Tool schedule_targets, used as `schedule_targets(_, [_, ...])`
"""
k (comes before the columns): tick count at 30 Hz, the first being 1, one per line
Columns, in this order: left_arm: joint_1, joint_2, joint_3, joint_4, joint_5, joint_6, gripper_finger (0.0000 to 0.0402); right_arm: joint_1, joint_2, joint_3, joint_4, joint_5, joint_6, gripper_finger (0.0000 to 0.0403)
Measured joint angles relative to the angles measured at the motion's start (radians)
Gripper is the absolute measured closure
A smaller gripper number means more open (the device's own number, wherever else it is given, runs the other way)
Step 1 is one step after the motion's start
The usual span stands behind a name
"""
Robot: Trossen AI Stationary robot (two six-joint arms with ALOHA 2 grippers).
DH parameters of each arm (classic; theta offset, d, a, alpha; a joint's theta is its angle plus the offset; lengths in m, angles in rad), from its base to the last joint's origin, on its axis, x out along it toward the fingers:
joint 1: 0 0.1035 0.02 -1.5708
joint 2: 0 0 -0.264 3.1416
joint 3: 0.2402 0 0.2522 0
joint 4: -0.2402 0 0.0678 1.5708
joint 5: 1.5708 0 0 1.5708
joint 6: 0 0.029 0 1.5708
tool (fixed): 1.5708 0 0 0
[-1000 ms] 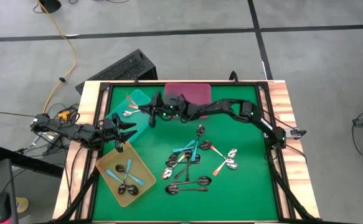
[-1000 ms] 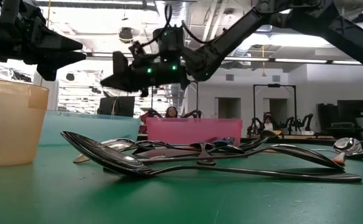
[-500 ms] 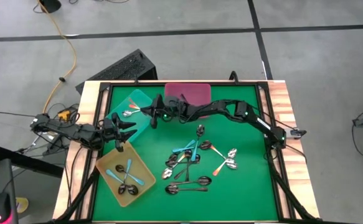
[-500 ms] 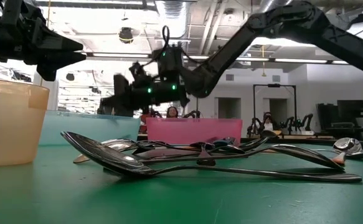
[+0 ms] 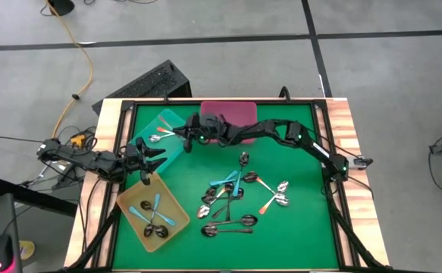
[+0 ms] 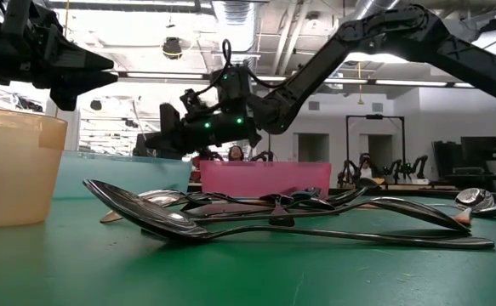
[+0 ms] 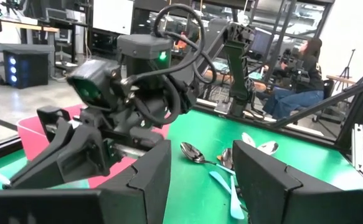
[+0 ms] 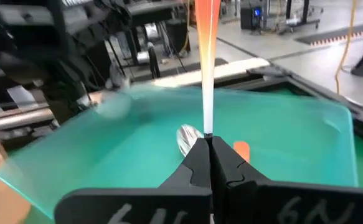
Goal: Sort silverware by color (type)
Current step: Put the orange spoon into the blue bin, then put the black spoon into the pink bin
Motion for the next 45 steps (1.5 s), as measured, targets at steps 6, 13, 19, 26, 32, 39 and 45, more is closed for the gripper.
schedule_targets(6, [0.0, 0.0, 0.0, -0.013, -0.001, 0.0, 0.0243, 0.0, 0.0, 0.0, -0.011, 0.0, -0.003, 0.0394])
schedule_targets(13, [0.0, 0.0, 0.0, -0.014, 0.0, 0.0, 0.0243, 0.0, 0.0, 0.0, -0.017, 0.02, -0.003, 0.038])
schedule_targets(19, [0.0, 0.0, 0.0, -0.014, 0.0, 0.0, 0.0243, 0.0, 0.0, 0.0, -0.018, 0.023, -0.002, 0.0371])
schedule_targets(26, [0.0, 0.0, 0.0, -0.014, -0.001, -0.001, 0.0243, 0.0, 0.0, 0.0, -0.041, 0.023, -0.004, 0.0364])
schedule_targets(32, [0.0, 0.0, 0.0, -0.014, 0.0, -0.001, 0.0243, 0.0, -0.001, 0.0, -0.048, 0.023, -0.007, 0.0359])
schedule_targets(39, [0.0, 0.0, 0.0, -0.014, -0.001, 0.0, 0.0243, 0.0, -0.001, 0.0, -0.051, 0.023, -0.006, 0.0356])
schedule_targets(45, [0.0, 0.0, 0.0, -0.014, -0.046, -0.108, 0.0243, 0.008, -0.003, 0.0, -0.115, 0.023, 0.082, 0.0356])
